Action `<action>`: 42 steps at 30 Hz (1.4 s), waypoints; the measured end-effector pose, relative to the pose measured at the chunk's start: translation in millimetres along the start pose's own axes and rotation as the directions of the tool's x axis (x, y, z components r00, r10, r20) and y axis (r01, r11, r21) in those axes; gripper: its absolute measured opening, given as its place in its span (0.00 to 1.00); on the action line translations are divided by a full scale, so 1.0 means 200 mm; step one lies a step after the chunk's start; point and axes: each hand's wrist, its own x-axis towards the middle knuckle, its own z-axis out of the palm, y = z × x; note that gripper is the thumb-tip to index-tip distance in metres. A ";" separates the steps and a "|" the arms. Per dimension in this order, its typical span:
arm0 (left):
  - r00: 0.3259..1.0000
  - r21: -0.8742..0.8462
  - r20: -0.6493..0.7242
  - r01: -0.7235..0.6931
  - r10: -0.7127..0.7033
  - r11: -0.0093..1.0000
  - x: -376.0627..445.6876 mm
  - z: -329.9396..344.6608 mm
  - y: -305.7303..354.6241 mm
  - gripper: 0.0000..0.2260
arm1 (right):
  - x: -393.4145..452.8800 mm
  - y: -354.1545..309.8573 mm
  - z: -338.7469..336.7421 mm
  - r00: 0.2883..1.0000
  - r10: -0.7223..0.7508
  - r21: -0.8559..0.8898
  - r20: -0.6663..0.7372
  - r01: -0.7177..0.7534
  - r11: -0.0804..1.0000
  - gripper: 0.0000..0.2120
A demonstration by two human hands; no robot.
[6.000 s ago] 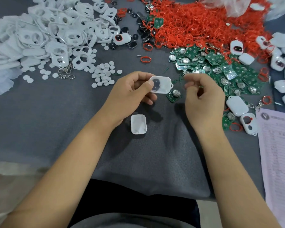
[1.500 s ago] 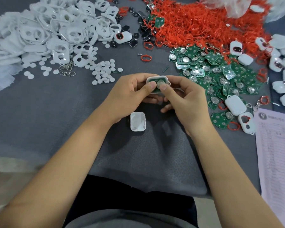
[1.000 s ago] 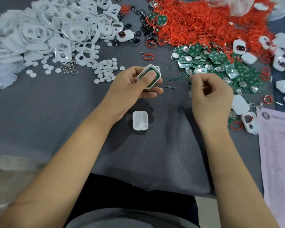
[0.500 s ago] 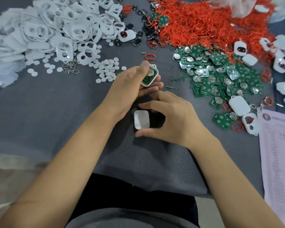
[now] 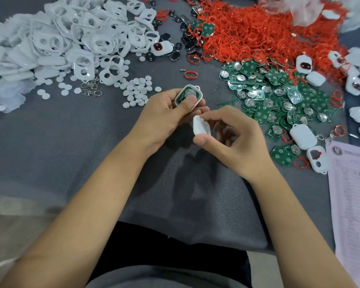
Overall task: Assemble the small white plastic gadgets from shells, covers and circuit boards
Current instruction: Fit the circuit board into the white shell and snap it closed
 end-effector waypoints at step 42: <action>1.000 -0.078 -0.001 0.024 -0.025 0.997 0.01 0.01 0.01 0.11 | 0.07 0.06 0.00 0.919 0.332 0.384 -0.213 -0.234 0.893 0.21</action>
